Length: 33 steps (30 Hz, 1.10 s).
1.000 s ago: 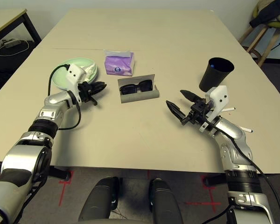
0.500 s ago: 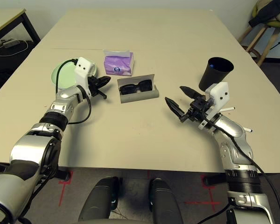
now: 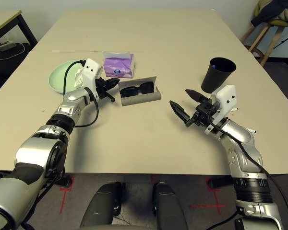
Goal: Organize and tidy the items on the table.
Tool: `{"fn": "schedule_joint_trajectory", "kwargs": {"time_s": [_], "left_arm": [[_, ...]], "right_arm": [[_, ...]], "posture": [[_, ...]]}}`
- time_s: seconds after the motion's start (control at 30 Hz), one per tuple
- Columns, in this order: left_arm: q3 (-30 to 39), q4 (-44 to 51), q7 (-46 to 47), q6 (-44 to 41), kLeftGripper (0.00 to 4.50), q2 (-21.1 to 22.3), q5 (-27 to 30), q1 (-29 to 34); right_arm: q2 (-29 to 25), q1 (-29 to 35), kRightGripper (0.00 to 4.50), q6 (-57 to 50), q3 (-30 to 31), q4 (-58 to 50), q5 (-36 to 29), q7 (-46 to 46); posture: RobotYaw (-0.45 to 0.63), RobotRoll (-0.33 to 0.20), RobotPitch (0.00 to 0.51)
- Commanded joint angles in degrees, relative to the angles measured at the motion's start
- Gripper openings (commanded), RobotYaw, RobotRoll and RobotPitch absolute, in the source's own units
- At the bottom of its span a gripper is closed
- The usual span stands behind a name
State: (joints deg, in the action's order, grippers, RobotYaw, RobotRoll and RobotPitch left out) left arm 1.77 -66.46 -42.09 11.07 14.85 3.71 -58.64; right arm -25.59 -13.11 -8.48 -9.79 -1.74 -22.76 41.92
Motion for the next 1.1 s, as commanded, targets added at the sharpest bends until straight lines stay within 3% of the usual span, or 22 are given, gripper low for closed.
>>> {"fn": "schedule_joint_trajectory", "kwargs": {"time_s": [0.03,0.4,1.1], "left_arm": [[-0.1,-0.4,-4.2,-0.8,0.02,-0.8,0.2,-0.1],[-2.3,4.7,-13.8,-7.2,0.02,0.5,-0.4,5.6],[-3.2,10.5,-16.7,-10.2,0.02,1.6,0.7,8.0]], "right_arm": [[-0.7,0.3,4.5,-0.9,-0.4,-1.0,-0.6,-0.3],[-1.0,-0.3,4.5,-1.2,-0.5,-1.2,-0.8,-0.3],[-0.9,-0.8,4.5,-0.7,-0.3,-0.3,-0.5,0.0]], "posture": [[0.03,0.0,0.132],[0.03,0.0,0.131],[0.04,0.0,0.128]]}}
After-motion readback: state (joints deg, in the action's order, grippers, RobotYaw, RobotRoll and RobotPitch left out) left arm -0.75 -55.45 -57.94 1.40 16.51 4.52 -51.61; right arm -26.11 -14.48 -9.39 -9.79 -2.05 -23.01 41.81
